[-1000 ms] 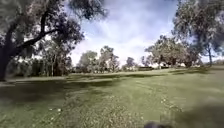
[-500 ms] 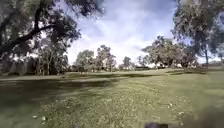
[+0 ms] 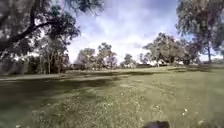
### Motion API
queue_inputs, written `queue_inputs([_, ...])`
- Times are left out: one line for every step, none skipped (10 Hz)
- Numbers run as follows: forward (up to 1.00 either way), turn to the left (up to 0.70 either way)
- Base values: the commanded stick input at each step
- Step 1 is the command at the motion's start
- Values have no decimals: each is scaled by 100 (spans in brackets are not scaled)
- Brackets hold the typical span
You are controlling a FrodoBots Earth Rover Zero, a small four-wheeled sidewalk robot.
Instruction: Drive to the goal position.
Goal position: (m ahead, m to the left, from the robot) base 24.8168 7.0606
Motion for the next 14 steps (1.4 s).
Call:
queue_inputs([70, 0])
queue_inputs([70, 0])
queue_inputs([70, 0])
queue_inputs([70, 0])
queue_inputs([70, 0])
queue_inputs([70, 0])
queue_inputs([70, 0])
queue_inputs([70, 0])
queue_inputs([70, 0])
queue_inputs([70, 0])
queue_inputs([70, 0])
queue_inputs([70, 0])
queue_inputs([70, 0])
queue_inputs([70, 3])
